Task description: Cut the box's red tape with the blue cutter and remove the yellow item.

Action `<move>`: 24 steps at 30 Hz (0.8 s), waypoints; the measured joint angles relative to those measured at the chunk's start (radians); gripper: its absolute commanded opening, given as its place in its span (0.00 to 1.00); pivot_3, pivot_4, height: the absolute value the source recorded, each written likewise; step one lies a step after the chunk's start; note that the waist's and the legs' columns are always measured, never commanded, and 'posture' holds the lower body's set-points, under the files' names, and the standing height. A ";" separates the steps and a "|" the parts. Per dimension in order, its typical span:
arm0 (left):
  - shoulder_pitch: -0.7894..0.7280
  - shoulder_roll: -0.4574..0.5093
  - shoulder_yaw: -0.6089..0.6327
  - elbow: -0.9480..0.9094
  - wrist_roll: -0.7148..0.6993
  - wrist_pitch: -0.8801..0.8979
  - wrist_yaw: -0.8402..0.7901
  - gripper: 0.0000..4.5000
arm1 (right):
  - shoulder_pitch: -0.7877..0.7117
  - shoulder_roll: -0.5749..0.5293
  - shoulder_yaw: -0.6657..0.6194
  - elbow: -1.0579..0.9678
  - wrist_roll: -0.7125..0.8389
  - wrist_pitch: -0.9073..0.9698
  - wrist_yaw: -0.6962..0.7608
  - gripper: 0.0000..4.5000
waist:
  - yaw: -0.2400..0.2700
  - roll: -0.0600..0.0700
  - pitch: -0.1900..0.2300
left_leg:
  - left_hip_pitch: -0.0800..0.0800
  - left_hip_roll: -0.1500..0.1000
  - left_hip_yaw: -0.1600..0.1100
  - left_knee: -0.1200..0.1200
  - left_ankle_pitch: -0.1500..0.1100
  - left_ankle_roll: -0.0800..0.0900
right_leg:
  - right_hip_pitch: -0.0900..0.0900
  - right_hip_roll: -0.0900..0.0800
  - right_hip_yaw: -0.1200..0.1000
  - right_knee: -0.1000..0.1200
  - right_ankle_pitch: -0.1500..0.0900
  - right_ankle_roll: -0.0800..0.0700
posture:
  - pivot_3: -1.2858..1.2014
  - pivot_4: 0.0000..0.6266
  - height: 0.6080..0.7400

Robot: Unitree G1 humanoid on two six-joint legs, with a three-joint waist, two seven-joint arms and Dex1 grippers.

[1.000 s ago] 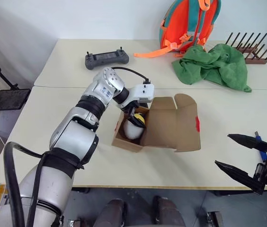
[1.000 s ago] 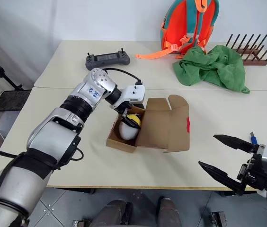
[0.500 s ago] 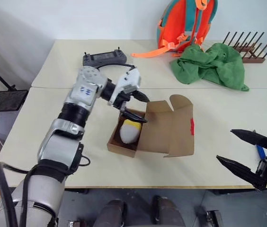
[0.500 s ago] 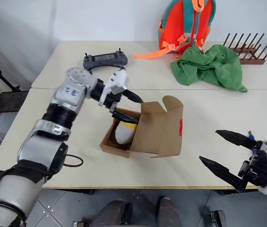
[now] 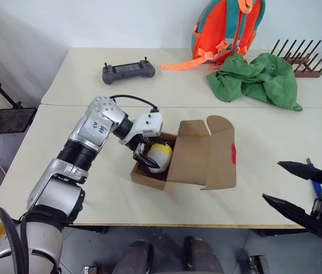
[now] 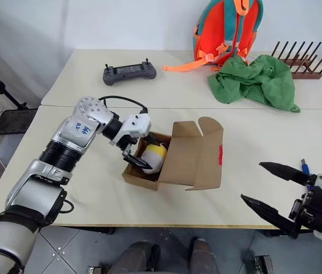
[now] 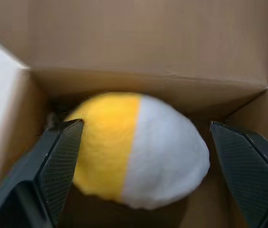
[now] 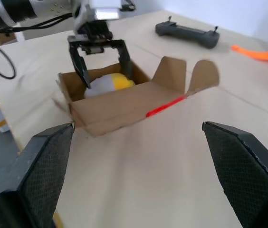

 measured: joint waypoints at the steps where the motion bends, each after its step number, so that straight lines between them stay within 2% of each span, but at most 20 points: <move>1: -0.001 0.005 -0.005 -0.006 0.013 -0.012 0.002 1.00 | 0.007 -0.003 -0.008 -0.005 0.004 0.006 0.009 1.00 | -0.002 0.000 0.000 | 0.000 0.000 0.000 0.000 0.000 0.000 | 0.000 0.000 0.000 0.000 0.000 0.000 | 0.52 0.24 1.00; 2: -0.003 0.003 -0.008 -0.004 0.023 -0.024 0.005 1.00 | 0.010 -0.003 -0.013 -0.005 0.005 0.009 0.015 1.00 | -0.002 0.000 0.000 | 0.001 0.000 0.000 0.000 0.000 0.000 | 0.000 0.000 0.000 0.000 0.000 0.000 | 0.52 0.24 1.00; 5: -0.010 -0.013 -0.018 0.036 0.053 -0.080 0.035 0.86 | 0.012 -0.006 -0.029 -0.006 0.005 0.012 0.026 1.00 | 0.000 0.000 0.000 | 0.000 0.000 0.000 0.000 0.000 0.000 | 0.000 0.000 0.001 0.000 0.000 0.000 | 0.52 0.24 1.00; 12: -0.040 -0.064 -0.001 0.154 0.067 -0.188 0.119 0.38 | 0.027 -0.011 -0.041 -0.034 0.003 0.016 0.036 1.00 | 0.003 0.000 0.000 | 0.000 0.000 0.000 0.001 0.000 0.000 | 0.000 -0.001 0.000 0.000 0.000 0.000 | 0.52 0.24 1.00; 14: -0.042 -0.091 0.030 0.194 0.053 -0.199 0.147 0.25 | 0.026 -0.011 -0.042 -0.036 0.003 0.016 0.036 1.00 | 0.005 0.000 0.000 | 0.000 0.000 0.000 0.002 0.000 0.000 | 0.000 -0.001 0.000 0.001 0.000 0.000 | 0.52 0.24 1.00; 17: -0.043 -0.167 0.128 0.215 -0.047 -0.126 0.157 0.09 | 0.019 -0.011 -0.042 -0.035 0.005 0.016 0.036 1.00 | 0.006 0.000 0.000 | -0.001 0.000 0.000 0.004 -0.001 0.001 | 0.000 -0.001 -0.001 0.001 0.000 0.000 | 0.52 0.24 1.00; 20: -0.072 -0.254 0.295 0.229 -0.228 0.037 0.194 0.04 | -0.017 -0.012 -0.042 -0.034 0.047 0.020 0.023 1.00 | 0.003 -0.001 0.001 | -0.002 0.000 -0.001 0.006 -0.001 0.002 | 0.000 -0.001 -0.001 0.002 0.000 0.000 | 0.52 0.24 1.00; 24: -0.078 -0.267 0.491 0.202 -0.423 0.095 0.213 0.04 | -0.087 -0.021 -0.032 -0.031 0.122 0.047 -0.025 1.00 | -0.018 0.000 0.000 | -0.001 0.002 0.000 0.006 -0.001 0.000 | 0.000 0.000 -0.001 0.004 0.000 0.000 | 0.52 0.24 1.00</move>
